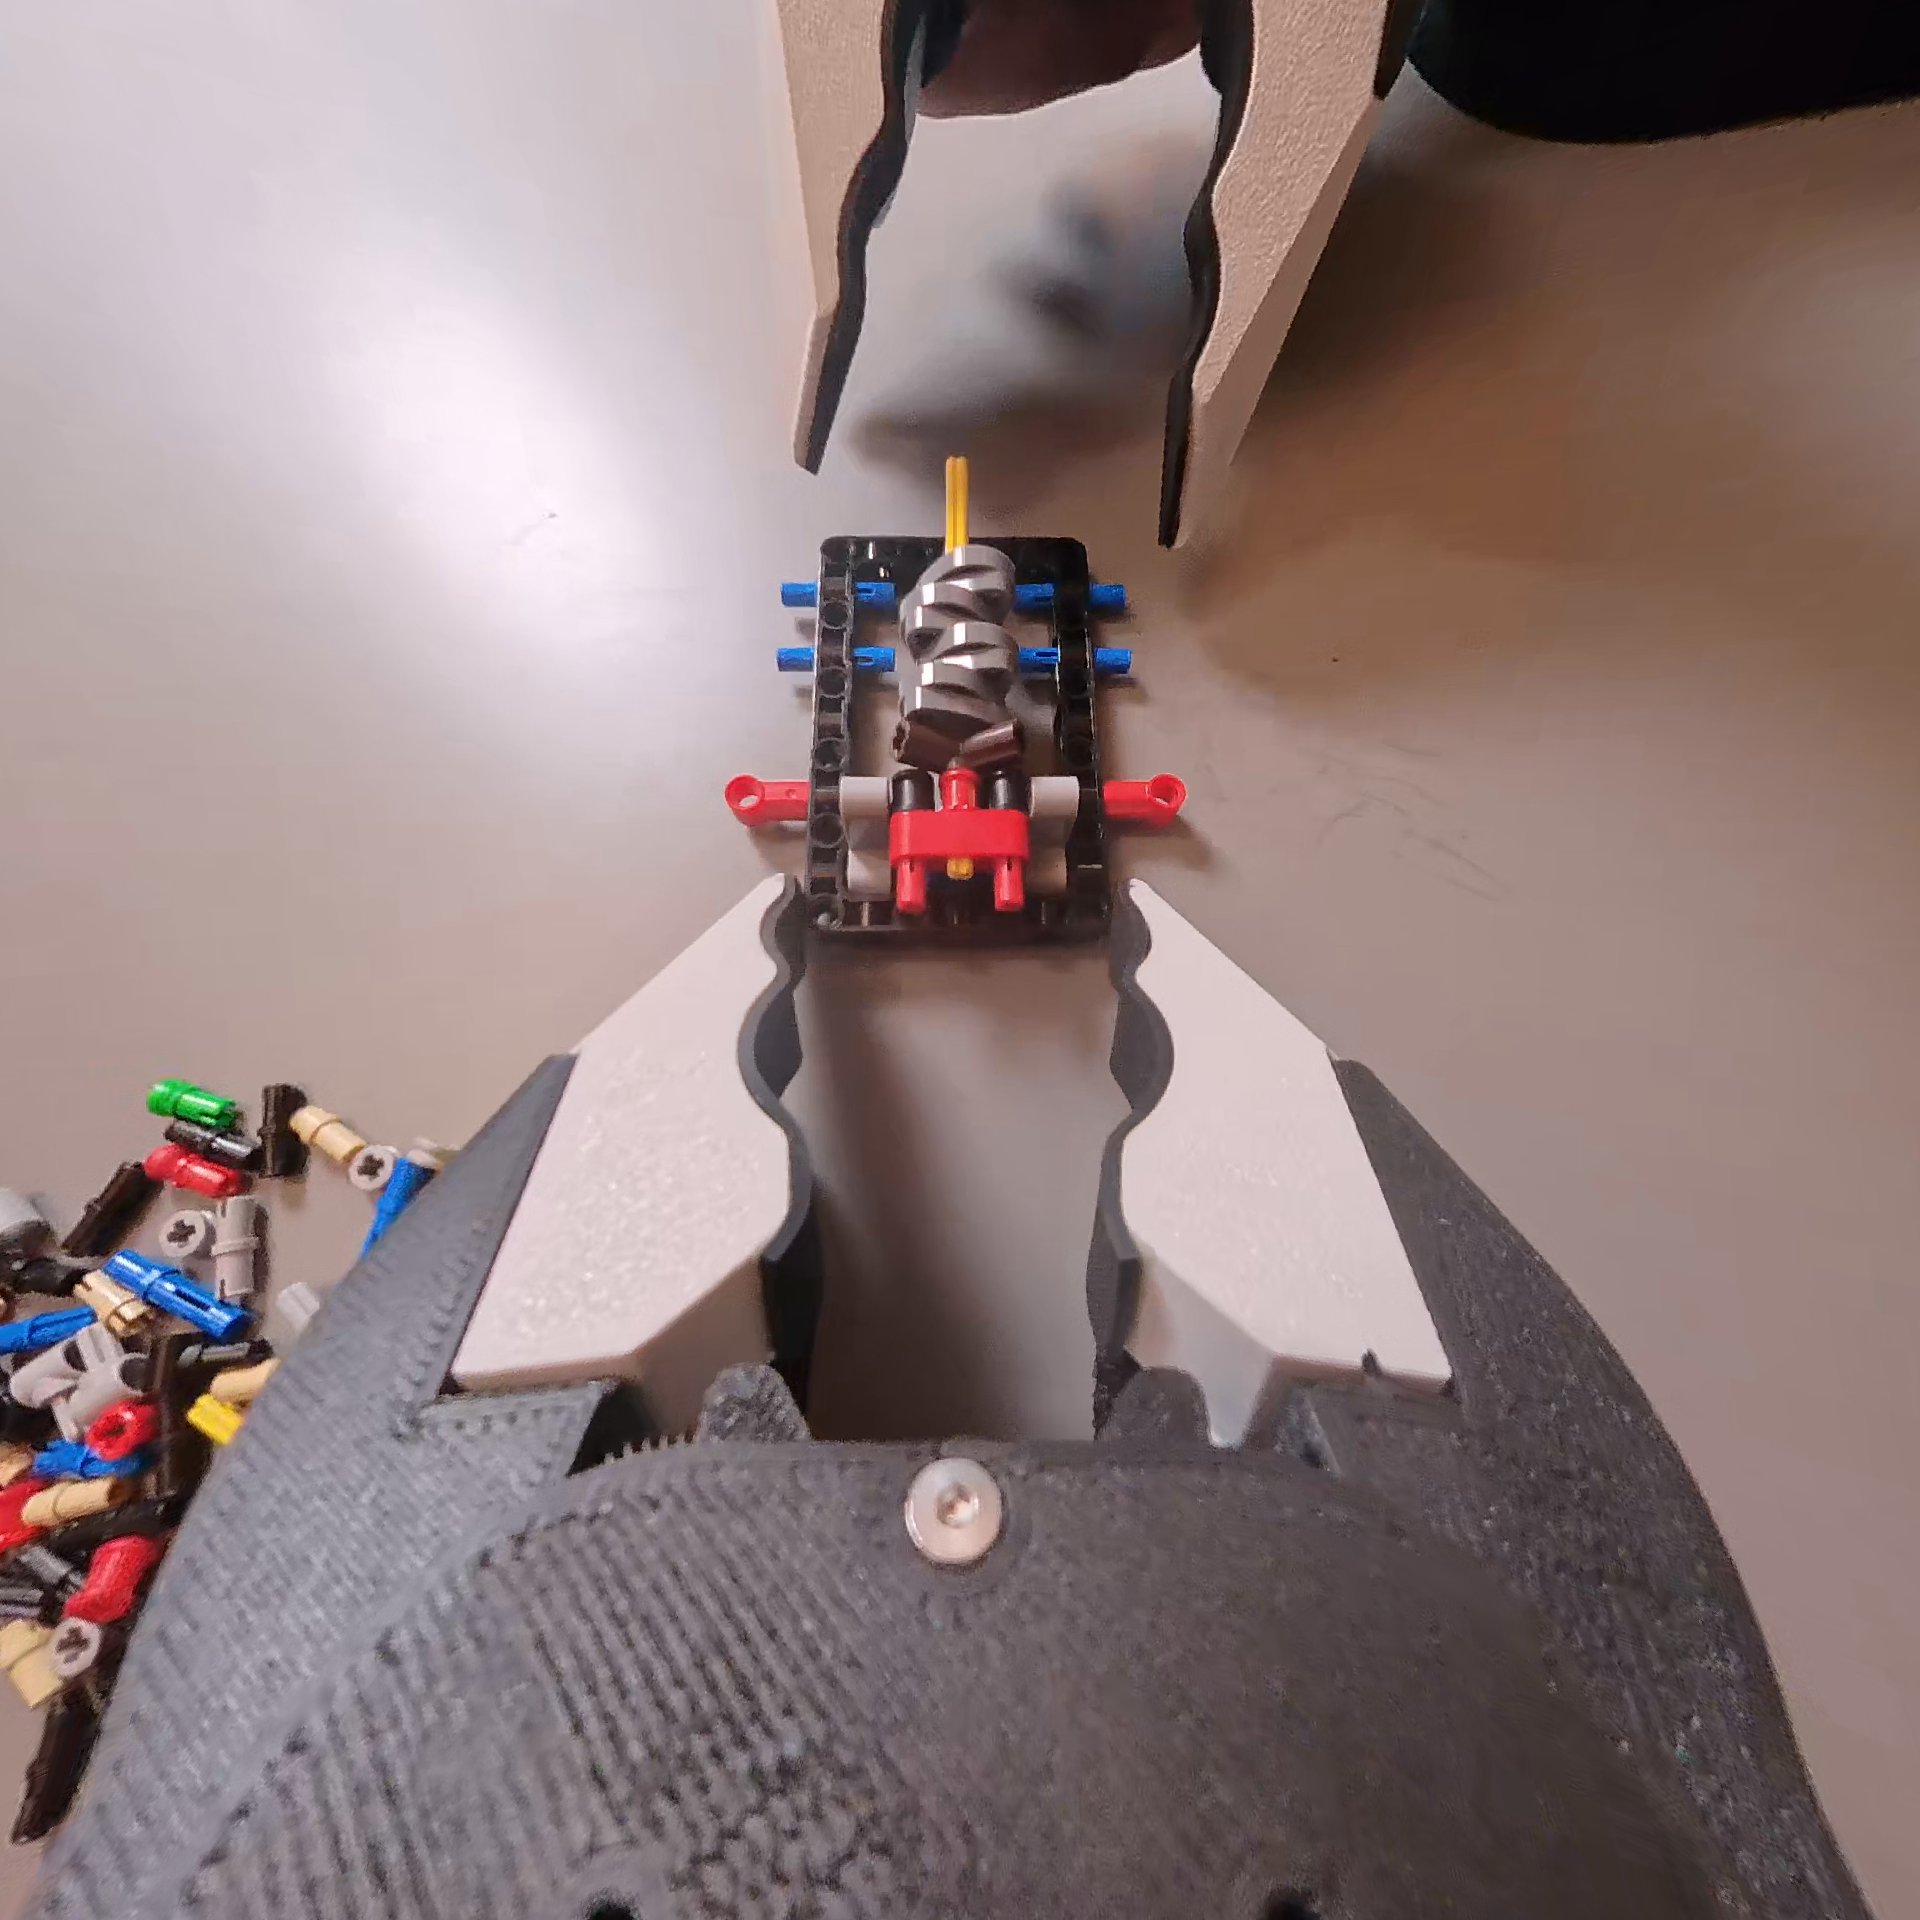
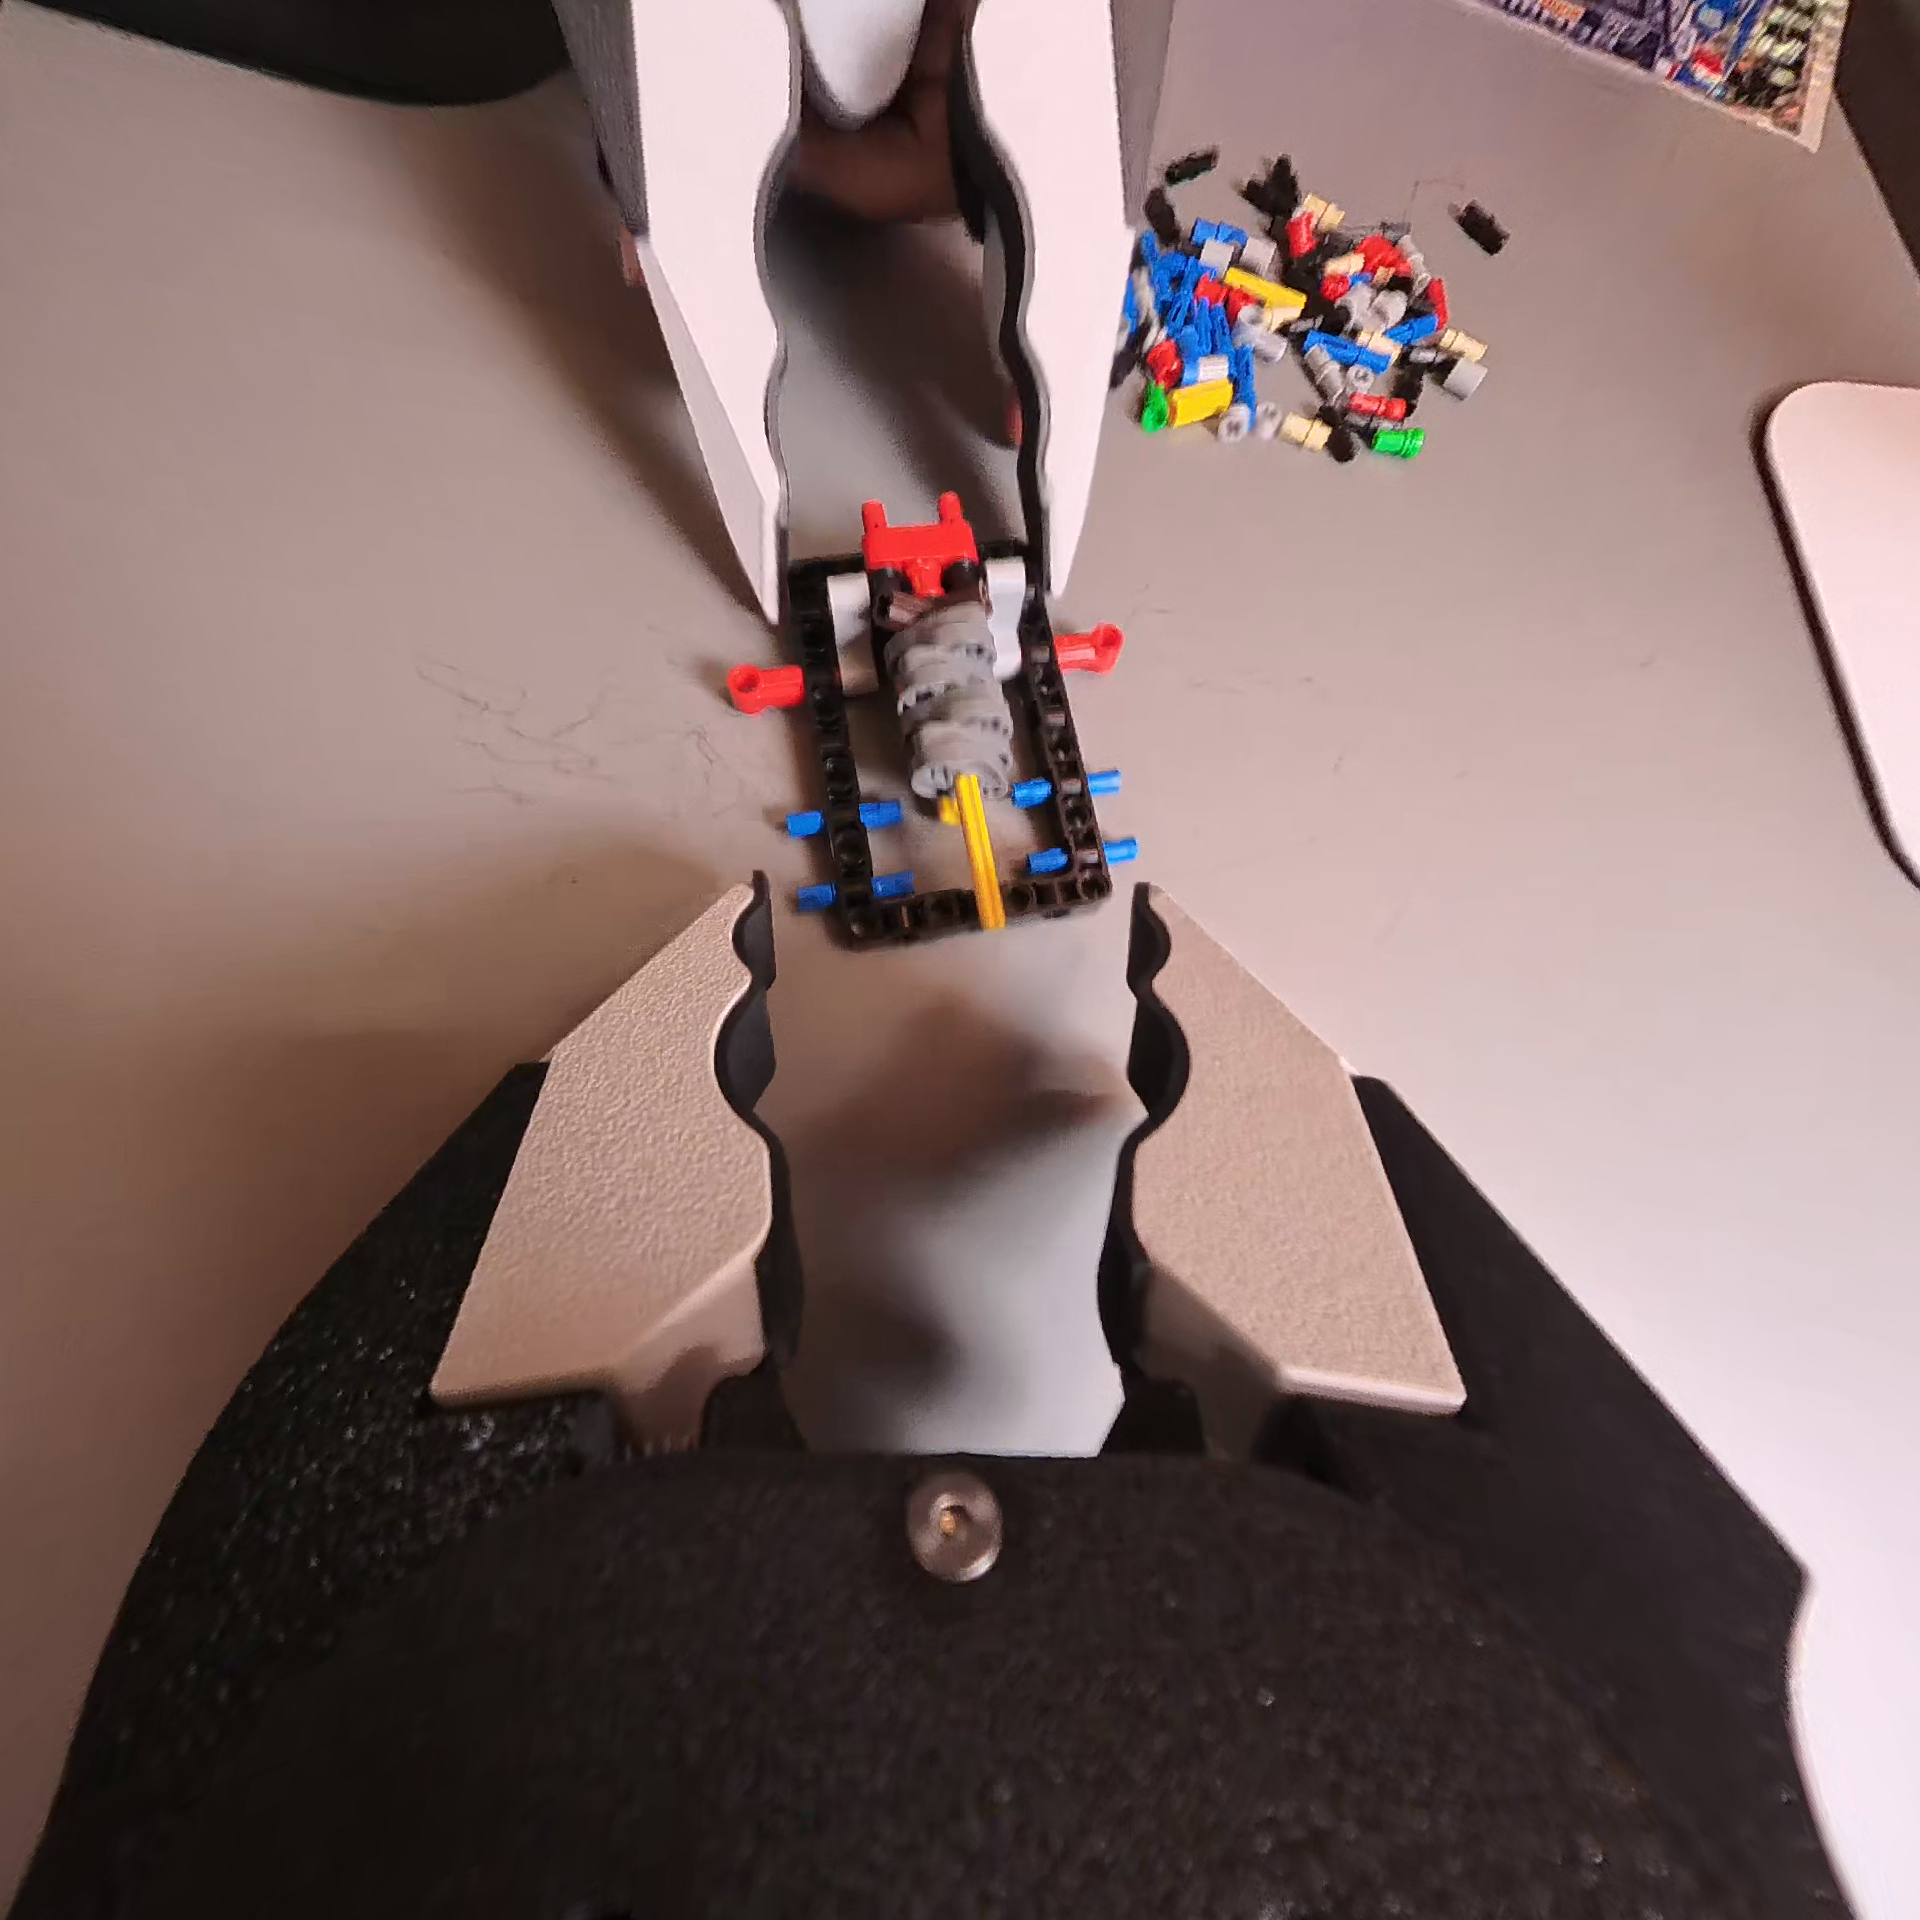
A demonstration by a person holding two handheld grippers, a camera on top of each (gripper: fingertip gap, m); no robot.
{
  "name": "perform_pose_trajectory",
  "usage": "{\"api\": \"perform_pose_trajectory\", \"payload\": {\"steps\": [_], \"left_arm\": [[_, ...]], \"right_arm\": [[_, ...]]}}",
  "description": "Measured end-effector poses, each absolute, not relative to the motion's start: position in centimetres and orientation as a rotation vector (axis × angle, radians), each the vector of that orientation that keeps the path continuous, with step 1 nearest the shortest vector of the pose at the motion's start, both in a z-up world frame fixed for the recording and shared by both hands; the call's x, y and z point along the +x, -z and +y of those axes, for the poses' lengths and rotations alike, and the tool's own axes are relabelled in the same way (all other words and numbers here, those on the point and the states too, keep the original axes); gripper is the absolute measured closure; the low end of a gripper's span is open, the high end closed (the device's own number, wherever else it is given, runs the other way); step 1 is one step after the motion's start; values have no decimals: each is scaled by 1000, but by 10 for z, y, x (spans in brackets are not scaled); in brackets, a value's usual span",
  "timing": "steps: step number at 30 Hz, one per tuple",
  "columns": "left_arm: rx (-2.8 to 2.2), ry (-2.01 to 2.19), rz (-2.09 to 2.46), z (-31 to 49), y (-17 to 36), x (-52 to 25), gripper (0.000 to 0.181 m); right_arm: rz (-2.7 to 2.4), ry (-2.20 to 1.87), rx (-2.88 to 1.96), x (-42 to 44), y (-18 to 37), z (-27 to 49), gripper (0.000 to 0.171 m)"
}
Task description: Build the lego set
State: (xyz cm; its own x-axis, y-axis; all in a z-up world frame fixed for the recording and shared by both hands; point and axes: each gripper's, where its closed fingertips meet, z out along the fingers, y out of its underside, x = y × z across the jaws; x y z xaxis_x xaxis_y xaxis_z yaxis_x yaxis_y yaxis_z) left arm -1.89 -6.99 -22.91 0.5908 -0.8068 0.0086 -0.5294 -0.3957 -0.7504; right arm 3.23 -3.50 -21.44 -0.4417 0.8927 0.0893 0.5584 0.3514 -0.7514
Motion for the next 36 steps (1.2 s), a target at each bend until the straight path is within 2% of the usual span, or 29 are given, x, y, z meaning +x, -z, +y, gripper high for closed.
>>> {"api": "perform_pose_trajectory", "payload": {"steps": [13,21,36], "left_arm": [[-2044,557,1125,-46,228,-10,123],[-1979,552,1051,-50,216,-17,119],[-1608,222,355,0,114,-118,119]], "right_arm": [[-1736,-1224,-1295,29,164,-9,106],[-1621,-1271,-1326,18,167,2,107],[-1320,-1215,-1333,17,139,39,109]]}}
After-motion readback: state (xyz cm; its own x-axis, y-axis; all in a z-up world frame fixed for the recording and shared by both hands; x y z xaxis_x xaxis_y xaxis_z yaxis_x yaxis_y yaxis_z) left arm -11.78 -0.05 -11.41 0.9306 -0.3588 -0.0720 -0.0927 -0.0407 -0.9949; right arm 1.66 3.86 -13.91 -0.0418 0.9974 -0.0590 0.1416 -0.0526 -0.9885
